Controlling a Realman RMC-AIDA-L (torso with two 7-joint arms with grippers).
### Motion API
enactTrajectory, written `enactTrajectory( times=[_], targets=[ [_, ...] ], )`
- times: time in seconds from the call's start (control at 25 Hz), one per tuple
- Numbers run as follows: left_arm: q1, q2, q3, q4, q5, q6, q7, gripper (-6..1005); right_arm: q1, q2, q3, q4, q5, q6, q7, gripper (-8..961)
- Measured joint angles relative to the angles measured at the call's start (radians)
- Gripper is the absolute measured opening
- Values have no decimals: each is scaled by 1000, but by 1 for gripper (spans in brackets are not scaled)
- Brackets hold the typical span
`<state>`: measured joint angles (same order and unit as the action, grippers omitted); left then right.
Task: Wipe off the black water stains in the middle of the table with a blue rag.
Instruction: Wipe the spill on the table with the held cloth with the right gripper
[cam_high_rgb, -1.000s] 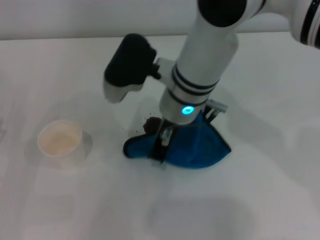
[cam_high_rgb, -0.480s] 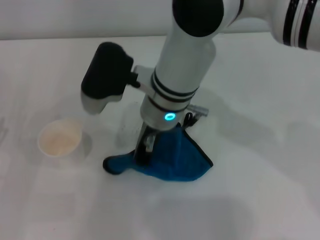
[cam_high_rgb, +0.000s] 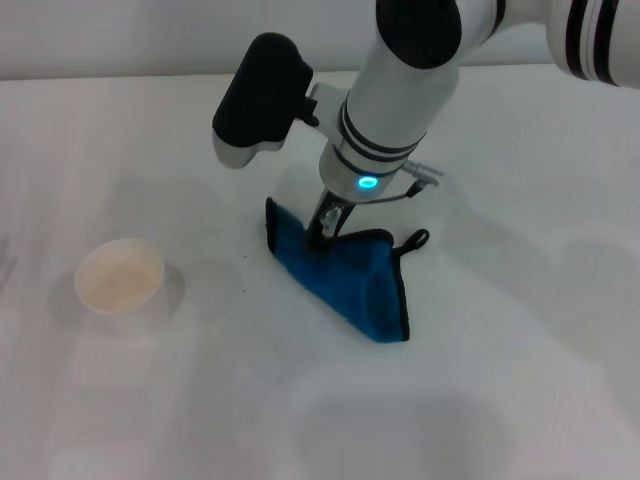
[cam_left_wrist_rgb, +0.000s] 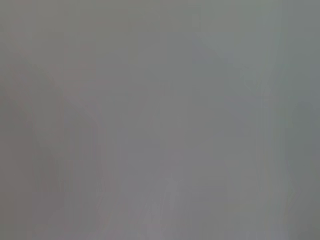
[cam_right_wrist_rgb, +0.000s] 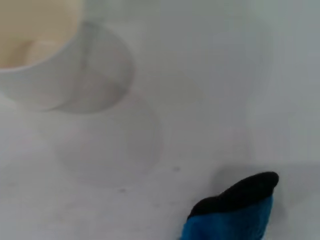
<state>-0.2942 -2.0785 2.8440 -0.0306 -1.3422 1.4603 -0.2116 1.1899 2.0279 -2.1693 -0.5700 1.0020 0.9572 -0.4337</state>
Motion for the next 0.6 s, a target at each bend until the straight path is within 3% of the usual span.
enactTrajectory(
  times=[0.6],
  targets=[
    [-1, 2, 0, 0, 0, 0, 0, 891, 5, 0, 7, 44, -295, -76, 221, 2]
  ],
)
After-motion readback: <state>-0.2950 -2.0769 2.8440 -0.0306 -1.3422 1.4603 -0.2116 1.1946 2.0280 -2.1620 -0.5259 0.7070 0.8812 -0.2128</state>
